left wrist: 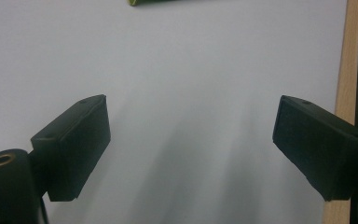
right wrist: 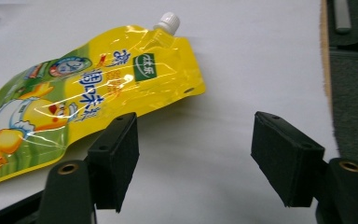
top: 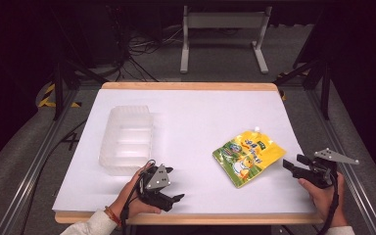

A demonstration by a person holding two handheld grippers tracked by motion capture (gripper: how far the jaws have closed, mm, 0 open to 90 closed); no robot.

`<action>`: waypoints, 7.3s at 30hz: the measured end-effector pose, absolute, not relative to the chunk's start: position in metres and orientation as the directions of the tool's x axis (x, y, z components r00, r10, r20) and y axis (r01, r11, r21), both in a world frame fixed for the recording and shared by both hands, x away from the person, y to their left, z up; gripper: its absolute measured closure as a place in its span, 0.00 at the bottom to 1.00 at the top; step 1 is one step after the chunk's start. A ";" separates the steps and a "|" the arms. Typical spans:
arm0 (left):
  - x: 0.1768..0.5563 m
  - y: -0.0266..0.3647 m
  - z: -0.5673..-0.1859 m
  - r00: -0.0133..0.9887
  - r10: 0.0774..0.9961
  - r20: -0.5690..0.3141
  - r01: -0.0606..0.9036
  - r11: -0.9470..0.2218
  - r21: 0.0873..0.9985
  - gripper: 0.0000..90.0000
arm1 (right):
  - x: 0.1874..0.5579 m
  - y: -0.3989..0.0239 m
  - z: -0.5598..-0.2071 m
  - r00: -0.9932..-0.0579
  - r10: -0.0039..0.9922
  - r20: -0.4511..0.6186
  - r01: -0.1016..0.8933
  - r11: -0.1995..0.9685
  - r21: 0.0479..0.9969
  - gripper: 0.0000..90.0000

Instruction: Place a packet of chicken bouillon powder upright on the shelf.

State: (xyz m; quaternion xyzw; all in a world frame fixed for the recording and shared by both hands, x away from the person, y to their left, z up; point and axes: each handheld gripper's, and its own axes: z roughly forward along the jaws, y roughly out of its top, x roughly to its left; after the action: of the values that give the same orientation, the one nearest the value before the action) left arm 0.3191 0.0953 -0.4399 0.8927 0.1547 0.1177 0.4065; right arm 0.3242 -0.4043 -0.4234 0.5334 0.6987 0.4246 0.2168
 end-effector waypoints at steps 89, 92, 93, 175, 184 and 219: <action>0.356 0.085 -0.387 0.892 0.452 0.016 0.194 -0.415 0.889 0.36 | 0.314 -0.225 -0.355 -0.813 0.583 -0.009 0.174 0.258 0.950 1.00; 0.358 0.090 -0.383 0.895 0.447 0.000 0.198 -0.396 0.897 0.42 | 0.315 -0.219 -0.353 -0.821 0.570 -0.013 0.163 0.256 0.953 1.00; 0.358 0.091 -0.382 0.896 0.444 0.001 0.195 -0.394 0.898 0.43 | 0.316 -0.217 -0.353 -0.822 0.569 -0.014 0.162 0.258 0.953 1.00; 0.402 0.269 -0.356 0.628 0.778 0.024 0.216 -0.203 0.955 0.99 | 0.435 0.001 -0.346 -0.884 0.465 -0.047 0.093 0.273 0.958 1.00; 0.402 0.267 -0.360 0.633 0.773 0.038 0.226 -0.231 0.946 0.99 | 0.437 0.003 -0.355 -0.876 0.481 -0.037 0.128 0.306 0.943 1.00; 0.400 0.269 -0.389 0.622 0.782 0.048 0.304 -0.298 0.905 0.99 | 0.439 0.012 -0.382 -0.881 0.473 -0.018 0.178 0.367 0.913 1.00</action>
State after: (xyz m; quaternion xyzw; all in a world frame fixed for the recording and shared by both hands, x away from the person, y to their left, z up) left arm 0.4005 0.2691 -0.3887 0.7652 0.3548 0.2517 0.4746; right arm 0.4386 0.0123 -0.3817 0.1997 0.8148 0.5260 0.1400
